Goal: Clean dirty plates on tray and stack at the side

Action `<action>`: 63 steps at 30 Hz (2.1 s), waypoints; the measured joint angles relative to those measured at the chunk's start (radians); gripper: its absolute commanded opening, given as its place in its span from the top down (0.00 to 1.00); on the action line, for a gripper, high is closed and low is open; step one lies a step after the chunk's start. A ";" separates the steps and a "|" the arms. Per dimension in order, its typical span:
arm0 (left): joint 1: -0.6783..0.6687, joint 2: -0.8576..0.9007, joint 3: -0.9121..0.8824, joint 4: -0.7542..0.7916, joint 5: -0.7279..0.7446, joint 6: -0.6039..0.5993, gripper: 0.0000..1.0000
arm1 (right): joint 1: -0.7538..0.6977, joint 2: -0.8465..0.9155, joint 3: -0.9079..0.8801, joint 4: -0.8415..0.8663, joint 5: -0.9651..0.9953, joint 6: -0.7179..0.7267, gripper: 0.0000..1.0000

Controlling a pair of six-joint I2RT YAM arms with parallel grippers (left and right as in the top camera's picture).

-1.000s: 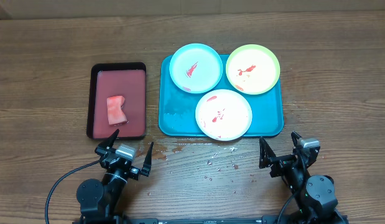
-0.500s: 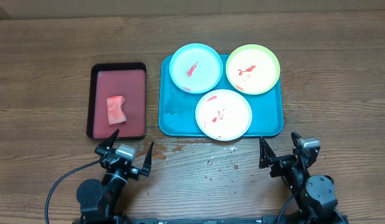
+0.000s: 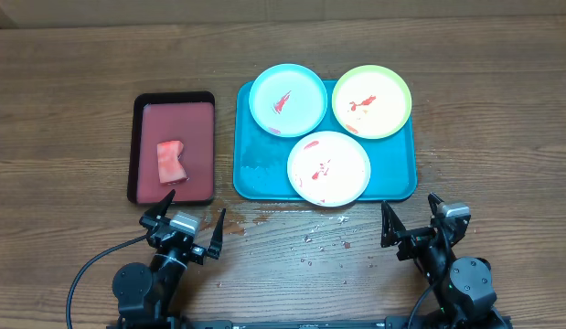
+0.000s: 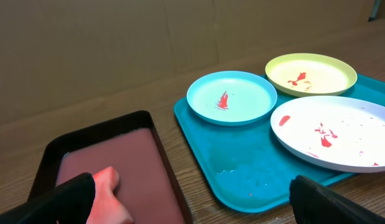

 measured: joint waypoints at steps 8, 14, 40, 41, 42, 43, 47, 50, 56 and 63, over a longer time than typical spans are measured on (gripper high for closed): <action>0.000 0.000 0.000 0.000 0.000 0.000 0.00 | 0.000 0.000 0.000 0.000 0.000 0.000 0.00; 0.000 0.000 0.000 0.000 0.000 0.000 0.00 | 0.000 0.000 0.000 -0.001 0.000 0.000 0.00; 0.000 0.000 0.000 0.000 0.071 -0.451 0.00 | 0.000 0.000 0.000 0.000 0.000 0.000 0.00; 0.000 0.000 0.000 0.000 0.071 -0.467 0.00 | 0.000 0.000 0.000 0.000 0.000 0.001 0.00; 0.000 0.000 0.000 0.000 0.072 -0.480 0.00 | 0.000 0.000 0.000 0.000 0.000 0.000 0.00; 0.000 0.000 0.000 0.000 0.072 -0.489 0.00 | 0.000 0.000 0.000 0.000 0.000 0.000 0.00; 0.000 0.000 0.000 0.000 0.097 -0.522 0.00 | 0.000 0.000 0.000 0.000 0.000 0.000 0.00; 0.000 0.000 0.000 0.000 0.121 -0.541 0.00 | 0.000 0.000 0.000 0.000 0.000 0.000 0.00; -0.002 0.013 0.071 -0.090 0.100 -0.551 0.00 | 0.000 0.000 0.000 0.000 0.000 0.000 0.00; -0.006 0.208 0.406 -0.309 -0.076 -0.465 0.00 | 0.000 0.000 0.000 0.000 0.000 0.000 0.00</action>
